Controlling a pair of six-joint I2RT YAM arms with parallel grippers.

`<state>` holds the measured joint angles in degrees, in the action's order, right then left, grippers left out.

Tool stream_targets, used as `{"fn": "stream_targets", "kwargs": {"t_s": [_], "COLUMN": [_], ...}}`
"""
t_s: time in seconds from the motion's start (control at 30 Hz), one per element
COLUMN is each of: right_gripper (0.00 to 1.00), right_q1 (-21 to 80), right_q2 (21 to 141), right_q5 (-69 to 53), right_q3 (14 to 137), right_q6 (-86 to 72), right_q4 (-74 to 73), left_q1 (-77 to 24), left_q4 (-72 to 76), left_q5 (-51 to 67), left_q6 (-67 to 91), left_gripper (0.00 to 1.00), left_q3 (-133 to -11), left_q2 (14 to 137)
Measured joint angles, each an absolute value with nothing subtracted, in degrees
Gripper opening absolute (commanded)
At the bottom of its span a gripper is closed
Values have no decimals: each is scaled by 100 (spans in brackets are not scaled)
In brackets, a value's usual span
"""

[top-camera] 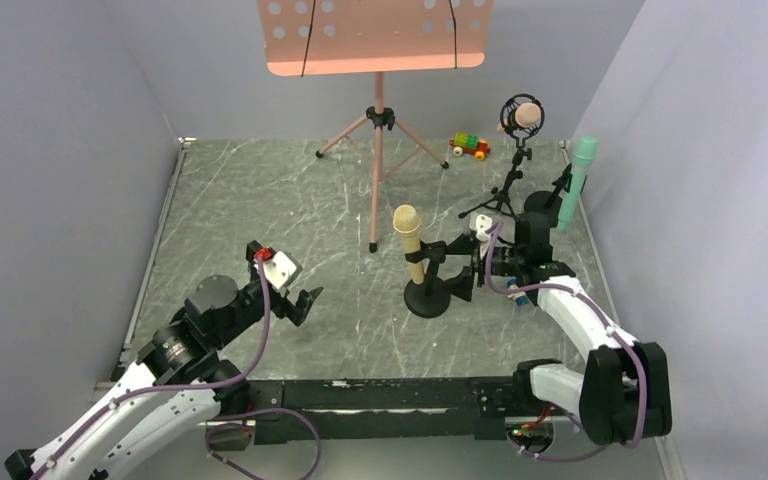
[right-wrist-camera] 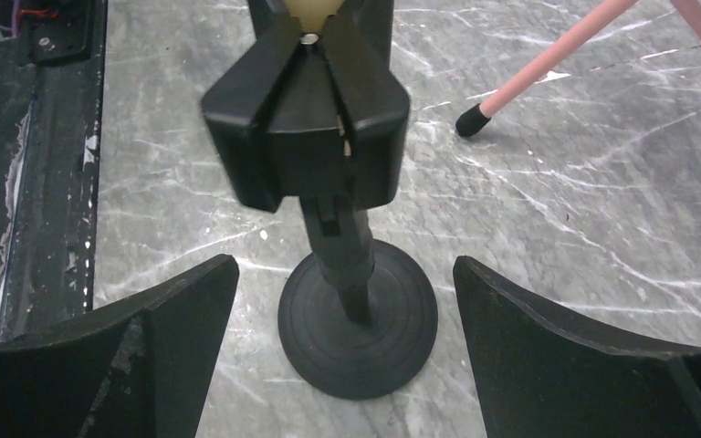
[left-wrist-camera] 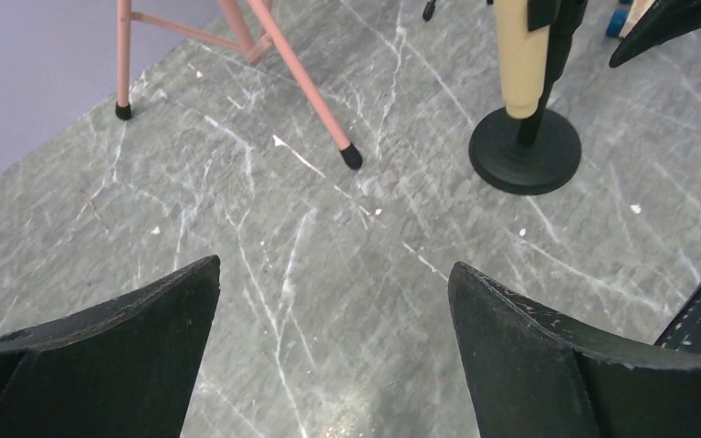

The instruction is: Attach the microphones to the stand

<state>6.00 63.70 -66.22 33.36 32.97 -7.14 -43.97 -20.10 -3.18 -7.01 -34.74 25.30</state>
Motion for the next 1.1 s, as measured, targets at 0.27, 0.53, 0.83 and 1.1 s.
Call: {"fn": "stream_targets", "kwargs": {"t_s": [0.27,0.53,0.83,1.1], "right_gripper": [74,52,4,0], "right_q1": [843,878,893,760], "right_q2": [6934,7008,7157,7046], "right_q5": [-6733,-6941,-7126,-7074], "right_q3": [3336,3291,3210,3100], "right_q6": [2814,2193,1833,1621], "right_q4": [274,1120,1559,1752], "left_q1": [-4394,-4394,-4394,-4394], "left_q4": [-2215,-2265,-2353,-2353], "left_q5": [-517,-589,-596,-596], "left_q6": [-836,-854,-856,-854], "left_gripper": [99,99,99,99], "left_q3": [-3382,-3382,-3382,-3382], "left_q2": [2506,2606,2558,2558]}}
